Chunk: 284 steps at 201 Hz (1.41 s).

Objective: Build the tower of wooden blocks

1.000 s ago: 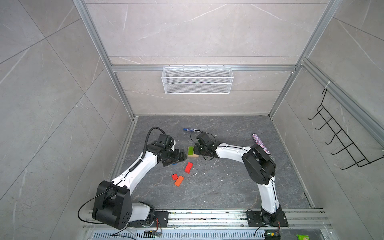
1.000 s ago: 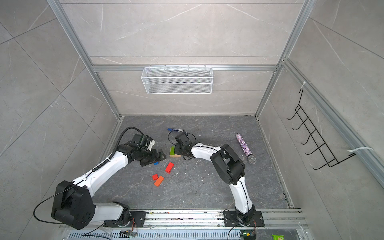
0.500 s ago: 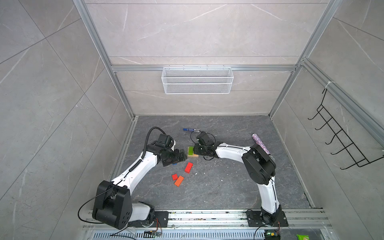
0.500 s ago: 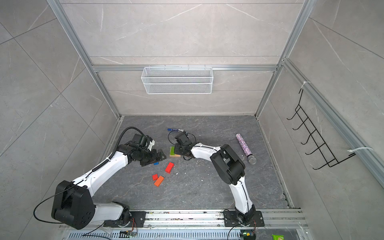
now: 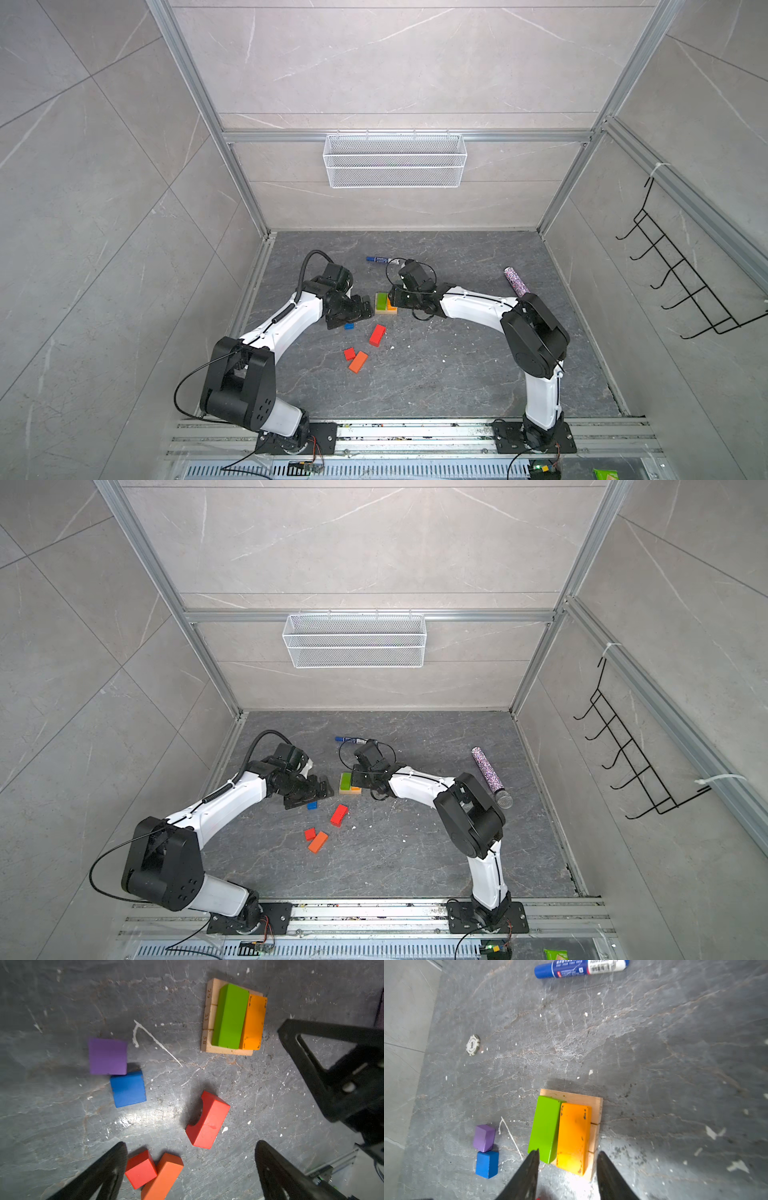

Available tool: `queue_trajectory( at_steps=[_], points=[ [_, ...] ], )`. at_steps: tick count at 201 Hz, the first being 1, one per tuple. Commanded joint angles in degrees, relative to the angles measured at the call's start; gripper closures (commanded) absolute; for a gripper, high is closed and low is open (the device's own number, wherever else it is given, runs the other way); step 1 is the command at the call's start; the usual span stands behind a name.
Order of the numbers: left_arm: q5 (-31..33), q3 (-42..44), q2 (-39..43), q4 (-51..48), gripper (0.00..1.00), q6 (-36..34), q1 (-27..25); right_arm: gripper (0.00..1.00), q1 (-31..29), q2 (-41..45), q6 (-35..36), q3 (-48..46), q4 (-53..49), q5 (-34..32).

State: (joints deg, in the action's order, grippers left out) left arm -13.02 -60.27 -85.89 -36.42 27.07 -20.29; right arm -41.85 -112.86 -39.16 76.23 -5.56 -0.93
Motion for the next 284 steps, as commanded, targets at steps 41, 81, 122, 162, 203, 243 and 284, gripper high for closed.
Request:
queue_trajectory(
  at_steps=[41, 81, 122, 162, 203, 243, 284],
  points=[
    [6.79, -6.58, -7.04, 0.87, 0.0, -4.45, 0.17, 0.41, 2.74, 5.32, 2.75, -4.76, -4.81, -2.52],
    [9.96, -9.8, -11.73, 1.6, 0.0, -7.12, 0.13, 0.22, 5.31, 5.26, 3.9, -4.95, -7.73, 0.04],
    [9.79, -11.18, -14.5, 3.83, 0.0, -9.35, 0.17, 0.13, 6.25, 3.06, 5.27, -2.75, -11.34, 1.55],
    [8.59, -10.94, -16.7, 6.55, 0.0, -10.9, 0.67, 0.11, 6.27, 0.68, 5.34, -0.93, -12.32, 2.93],
    [8.58, -10.48, -18.39, 8.88, 0.0, -11.59, 1.44, 0.11, 6.25, -1.64, 5.68, 0.98, -13.42, 4.49],
    [9.82, -11.23, -20.23, 9.1, 0.0, -11.69, 1.63, 0.11, 6.13, -2.74, 5.8, 1.88, -14.16, 4.77],
    [10.05, -11.84, -21.34, 9.04, 0.0, -11.69, 1.63, 0.11, 5.45, -4.84, 5.6, 3.94, -14.74, 4.97]
  ],
)
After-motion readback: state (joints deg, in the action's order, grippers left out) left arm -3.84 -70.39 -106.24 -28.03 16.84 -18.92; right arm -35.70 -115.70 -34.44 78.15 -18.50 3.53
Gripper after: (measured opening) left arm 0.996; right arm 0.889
